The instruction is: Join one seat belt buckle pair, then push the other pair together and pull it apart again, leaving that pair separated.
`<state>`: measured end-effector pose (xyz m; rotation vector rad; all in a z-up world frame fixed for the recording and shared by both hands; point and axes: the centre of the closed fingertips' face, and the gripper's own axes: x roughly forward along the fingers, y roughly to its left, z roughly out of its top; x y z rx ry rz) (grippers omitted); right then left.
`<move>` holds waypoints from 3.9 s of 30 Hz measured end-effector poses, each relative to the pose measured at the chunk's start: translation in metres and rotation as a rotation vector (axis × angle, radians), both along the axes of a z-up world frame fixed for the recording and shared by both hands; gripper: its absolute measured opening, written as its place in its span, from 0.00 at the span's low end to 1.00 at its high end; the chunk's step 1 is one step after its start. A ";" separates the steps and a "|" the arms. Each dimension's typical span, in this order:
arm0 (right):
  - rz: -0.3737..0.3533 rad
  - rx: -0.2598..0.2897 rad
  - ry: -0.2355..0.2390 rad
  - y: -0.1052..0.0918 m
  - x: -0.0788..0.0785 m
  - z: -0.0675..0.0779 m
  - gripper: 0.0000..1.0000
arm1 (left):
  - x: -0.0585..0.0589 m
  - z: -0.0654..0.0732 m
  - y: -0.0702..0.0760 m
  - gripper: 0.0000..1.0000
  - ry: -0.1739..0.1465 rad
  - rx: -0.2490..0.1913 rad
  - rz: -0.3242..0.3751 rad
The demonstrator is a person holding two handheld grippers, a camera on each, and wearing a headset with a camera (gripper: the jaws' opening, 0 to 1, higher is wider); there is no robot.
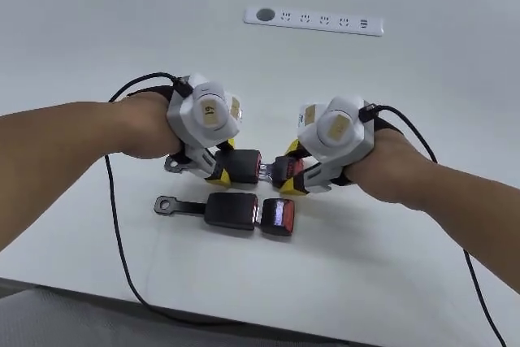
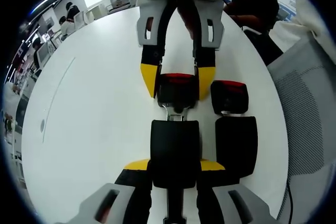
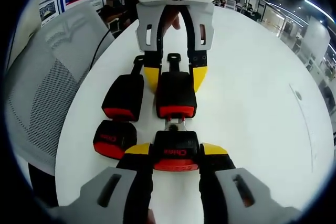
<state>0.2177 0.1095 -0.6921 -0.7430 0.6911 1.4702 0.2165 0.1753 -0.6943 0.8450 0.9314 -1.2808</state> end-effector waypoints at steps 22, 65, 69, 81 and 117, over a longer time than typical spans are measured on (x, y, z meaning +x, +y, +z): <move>-0.019 0.001 -0.002 0.014 -0.002 0.005 0.31 | -0.005 0.008 -0.005 0.32 -0.002 -0.006 0.001; -0.058 -0.033 -0.001 -0.082 -0.003 0.003 0.33 | 0.000 0.000 0.000 0.33 0.004 0.005 0.015; -0.078 -0.060 -0.006 -0.105 0.001 -0.001 0.33 | 0.001 -0.001 0.000 0.33 0.004 0.014 0.015; -0.122 -0.115 0.017 -0.139 0.002 -0.002 0.35 | 0.000 -0.001 0.000 0.34 0.000 0.035 -0.003; -0.434 0.128 -0.057 -0.106 -0.078 0.068 0.70 | -0.069 0.087 0.003 0.77 -0.238 -0.234 0.279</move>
